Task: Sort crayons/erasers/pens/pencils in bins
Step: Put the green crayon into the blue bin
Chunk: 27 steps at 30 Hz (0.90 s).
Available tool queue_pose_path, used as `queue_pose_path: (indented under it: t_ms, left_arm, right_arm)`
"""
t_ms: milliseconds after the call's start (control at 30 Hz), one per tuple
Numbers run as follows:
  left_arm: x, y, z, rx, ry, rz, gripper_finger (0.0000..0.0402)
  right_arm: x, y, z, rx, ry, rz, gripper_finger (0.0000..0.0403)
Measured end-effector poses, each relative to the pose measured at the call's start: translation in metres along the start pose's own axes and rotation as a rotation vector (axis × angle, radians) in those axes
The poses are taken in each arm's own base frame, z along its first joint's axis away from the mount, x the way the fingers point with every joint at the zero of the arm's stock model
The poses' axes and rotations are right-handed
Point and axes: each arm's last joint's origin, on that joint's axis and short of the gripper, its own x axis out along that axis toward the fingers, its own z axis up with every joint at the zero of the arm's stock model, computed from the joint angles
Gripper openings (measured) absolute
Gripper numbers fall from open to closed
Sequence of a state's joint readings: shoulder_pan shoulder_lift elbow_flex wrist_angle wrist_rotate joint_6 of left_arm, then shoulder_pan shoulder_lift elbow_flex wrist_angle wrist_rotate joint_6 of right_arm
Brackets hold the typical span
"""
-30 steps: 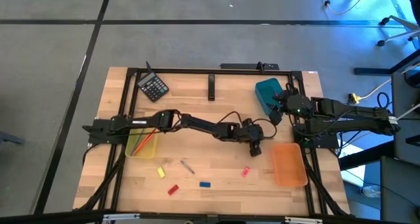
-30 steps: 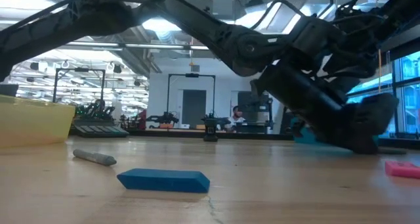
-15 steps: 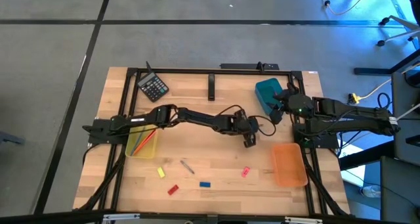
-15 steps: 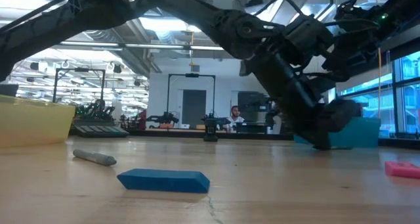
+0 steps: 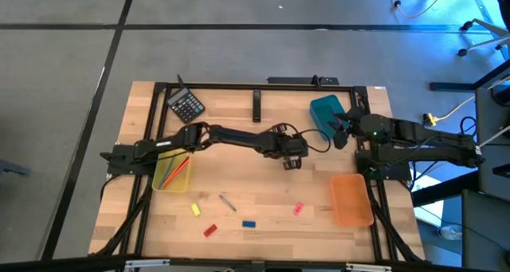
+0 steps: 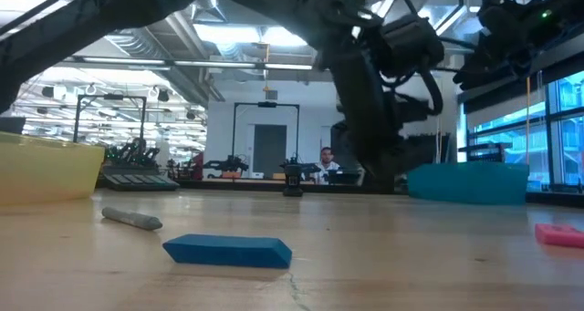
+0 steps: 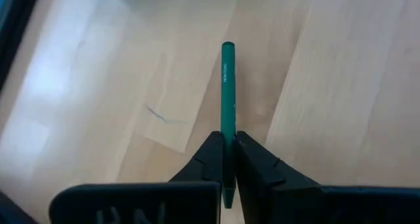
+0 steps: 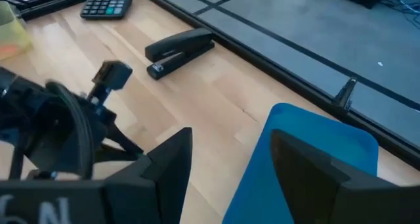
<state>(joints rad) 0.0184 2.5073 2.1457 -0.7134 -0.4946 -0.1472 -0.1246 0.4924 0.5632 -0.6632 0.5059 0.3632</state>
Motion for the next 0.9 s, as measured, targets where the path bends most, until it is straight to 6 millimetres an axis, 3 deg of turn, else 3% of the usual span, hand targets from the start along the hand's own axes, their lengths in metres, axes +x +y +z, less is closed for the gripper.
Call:
queue_pose_path:
  t_ms: [133,267,467,667,900]
  left_arm:
    - [-0.021,0.004,-0.001,0.001,-0.014,-0.005,0.0013]
    - [-0.055,0.017,-0.007,-0.051,-0.077,0.022,0.0014]
    - [-0.083,0.031,-0.037,-0.168,-0.253,-0.031,0.0014]
    - [-0.093,0.033,-0.073,-0.26,-0.405,-0.085,0.0014]
    - [-0.099,0.034,-0.1,-0.354,-0.59,-0.135,0.0014]
  right_arm:
    - [0.0,0.0,-0.001,0.005,-0.005,0.009,0.0207]
    - [0.004,0.001,-0.005,0.002,0.005,0.014,0.0207]
    - [0.003,0.004,-0.004,0.004,0.0,0.076,0.0207]
    - [0.008,0.014,-0.002,0.014,-0.001,0.159,0.0207]
    - [0.039,0.036,-0.017,0.04,-0.064,0.378,0.0207]
